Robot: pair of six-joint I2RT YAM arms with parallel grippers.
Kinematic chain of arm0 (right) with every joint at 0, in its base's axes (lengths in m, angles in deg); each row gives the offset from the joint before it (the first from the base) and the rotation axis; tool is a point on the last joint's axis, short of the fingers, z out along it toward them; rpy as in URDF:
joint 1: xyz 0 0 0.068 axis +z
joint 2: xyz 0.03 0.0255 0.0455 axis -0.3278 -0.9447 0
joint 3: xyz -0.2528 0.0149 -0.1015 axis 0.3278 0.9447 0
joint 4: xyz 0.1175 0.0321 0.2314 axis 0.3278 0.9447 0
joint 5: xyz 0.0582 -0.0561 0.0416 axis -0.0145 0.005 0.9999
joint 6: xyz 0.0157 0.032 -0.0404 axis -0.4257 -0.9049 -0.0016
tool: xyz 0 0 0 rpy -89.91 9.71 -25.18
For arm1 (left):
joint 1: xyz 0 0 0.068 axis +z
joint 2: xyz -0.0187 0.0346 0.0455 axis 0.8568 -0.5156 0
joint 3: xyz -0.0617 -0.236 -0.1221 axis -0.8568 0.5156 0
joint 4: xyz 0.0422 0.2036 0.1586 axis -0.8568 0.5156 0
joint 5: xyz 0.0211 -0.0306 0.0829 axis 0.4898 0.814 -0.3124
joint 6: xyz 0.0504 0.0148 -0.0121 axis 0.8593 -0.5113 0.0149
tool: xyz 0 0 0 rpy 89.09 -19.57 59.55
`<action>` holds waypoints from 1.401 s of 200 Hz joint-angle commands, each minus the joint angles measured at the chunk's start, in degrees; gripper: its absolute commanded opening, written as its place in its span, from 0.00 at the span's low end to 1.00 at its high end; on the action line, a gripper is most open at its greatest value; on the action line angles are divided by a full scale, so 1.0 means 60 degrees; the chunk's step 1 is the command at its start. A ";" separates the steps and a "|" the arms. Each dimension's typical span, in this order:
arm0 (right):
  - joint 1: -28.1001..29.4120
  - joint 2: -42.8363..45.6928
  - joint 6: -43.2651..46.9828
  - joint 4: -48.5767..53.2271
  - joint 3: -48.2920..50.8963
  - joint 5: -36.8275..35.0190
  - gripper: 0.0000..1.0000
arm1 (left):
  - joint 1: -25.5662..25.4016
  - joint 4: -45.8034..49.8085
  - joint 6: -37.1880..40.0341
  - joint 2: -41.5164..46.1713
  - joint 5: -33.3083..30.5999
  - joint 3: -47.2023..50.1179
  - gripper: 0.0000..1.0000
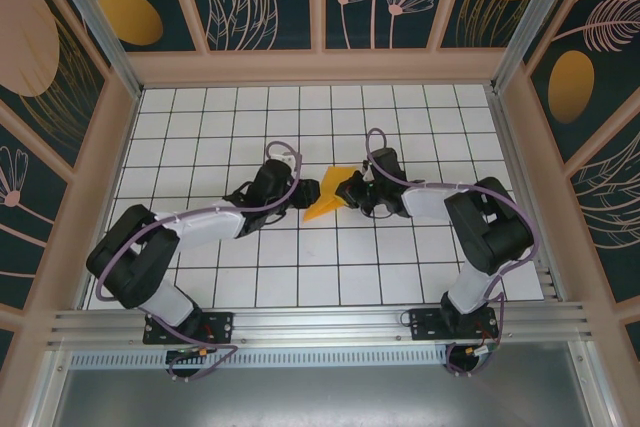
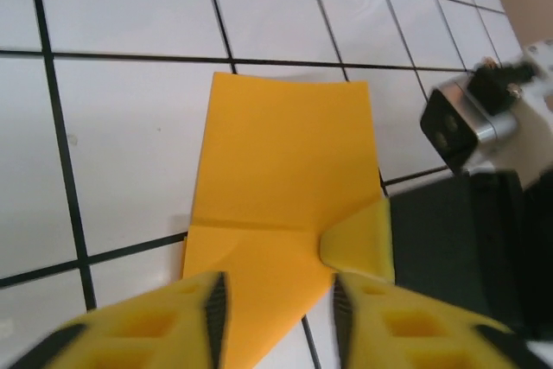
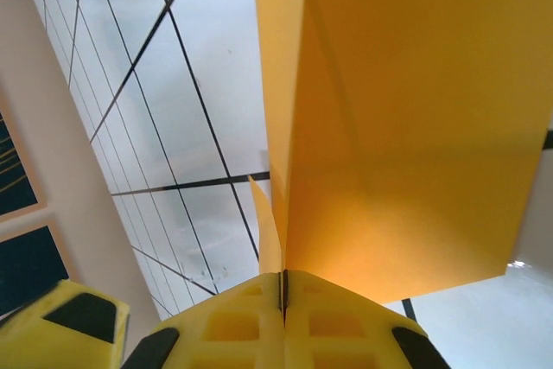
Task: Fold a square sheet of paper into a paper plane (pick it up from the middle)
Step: Fourth fold the wing at the center of the table.
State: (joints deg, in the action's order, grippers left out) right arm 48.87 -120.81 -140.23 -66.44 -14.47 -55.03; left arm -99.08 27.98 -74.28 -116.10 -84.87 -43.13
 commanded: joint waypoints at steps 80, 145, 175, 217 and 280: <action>-0.0106 -0.0049 -0.0905 0.0566 -0.0758 -0.0032 0.00 | -0.0009 -0.3065 0.4720 -0.0210 -0.0004 0.1361 0.71; -0.0195 -0.0054 -0.0938 0.0665 -0.0770 0.0111 0.00 | -0.0189 -0.4108 0.6907 -0.1377 -0.0281 0.1192 0.62; -0.0192 -0.0051 -0.0909 0.0749 -0.0795 0.0167 0.00 | -0.0458 -0.4363 0.7684 -0.2024 -0.0563 0.0990 0.57; -0.0203 -0.0025 -0.0821 0.0964 -0.0839 0.0207 0.00 | -0.0543 -0.4653 0.8134 -0.2492 -0.0729 0.0803 0.43; -0.0281 0.0068 -0.0731 0.1069 -0.0854 0.0251 0.06 | -0.0547 -0.4599 0.7758 -0.2520 -0.0381 0.0915 0.13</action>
State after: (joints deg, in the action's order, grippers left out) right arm 47.93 -120.81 -144.89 -61.54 -17.86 -54.68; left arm -102.16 1.64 -26.88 -130.31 -88.80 -37.10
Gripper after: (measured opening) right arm 0.051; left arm 0.159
